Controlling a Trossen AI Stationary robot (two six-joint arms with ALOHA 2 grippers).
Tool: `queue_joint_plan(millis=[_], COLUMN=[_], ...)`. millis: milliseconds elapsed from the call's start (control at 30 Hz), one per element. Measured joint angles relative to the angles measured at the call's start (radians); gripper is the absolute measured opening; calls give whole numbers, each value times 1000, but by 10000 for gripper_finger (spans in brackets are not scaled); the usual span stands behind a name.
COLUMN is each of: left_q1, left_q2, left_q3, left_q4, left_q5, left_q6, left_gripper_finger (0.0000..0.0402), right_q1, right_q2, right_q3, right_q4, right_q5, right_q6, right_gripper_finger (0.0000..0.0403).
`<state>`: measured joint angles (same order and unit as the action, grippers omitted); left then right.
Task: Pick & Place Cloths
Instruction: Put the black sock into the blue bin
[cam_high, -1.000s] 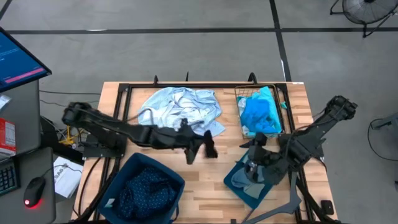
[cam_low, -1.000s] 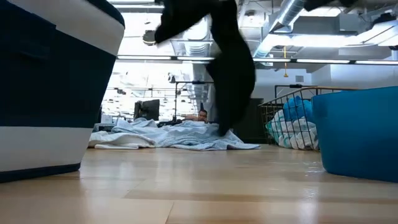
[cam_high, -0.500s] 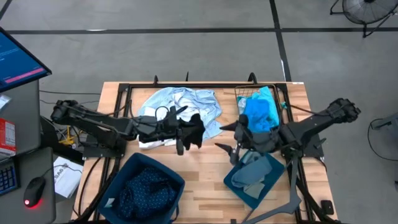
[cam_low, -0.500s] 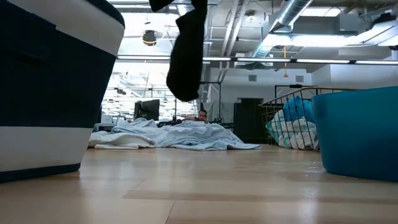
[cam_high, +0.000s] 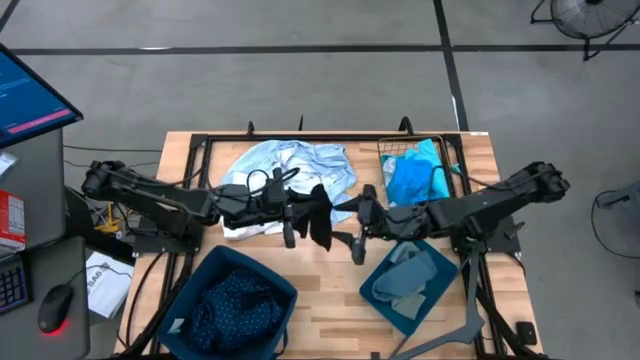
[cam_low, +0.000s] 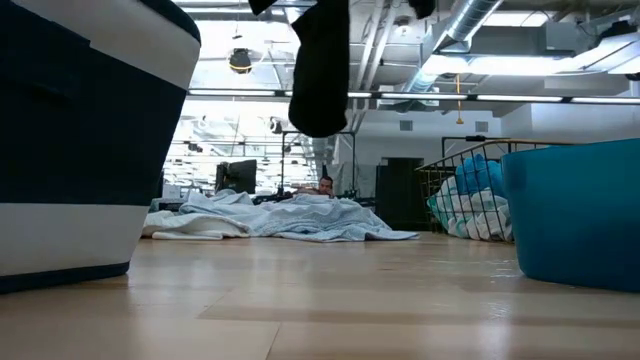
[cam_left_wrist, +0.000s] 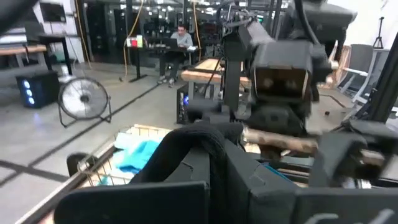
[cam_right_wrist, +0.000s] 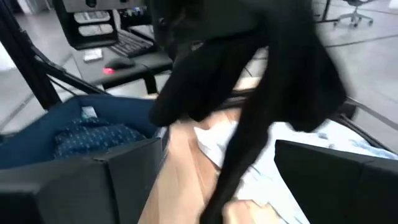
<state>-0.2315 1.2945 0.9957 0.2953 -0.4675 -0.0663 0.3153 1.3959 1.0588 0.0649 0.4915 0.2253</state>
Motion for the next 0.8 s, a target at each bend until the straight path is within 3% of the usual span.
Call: queue_joint_plan(millis=[167,400,800], left_q1=[0,0,6], left_q2=[0,0,86], left_q3=[0,0,0], left_q4=[15,48,246], left_q5=[-6,-42,-86], left_q6=[17,20,142], left_gripper_finger=[1,1,1], right_q1=[-16,-55,-70], right_q2=[54,61,57], right_q3=[1,0,0], right_q4=[125,164,257], right_q5=[-12,4,-19], right_q6=[-46,-50,-52], right_gripper_finger=[305,305,305])
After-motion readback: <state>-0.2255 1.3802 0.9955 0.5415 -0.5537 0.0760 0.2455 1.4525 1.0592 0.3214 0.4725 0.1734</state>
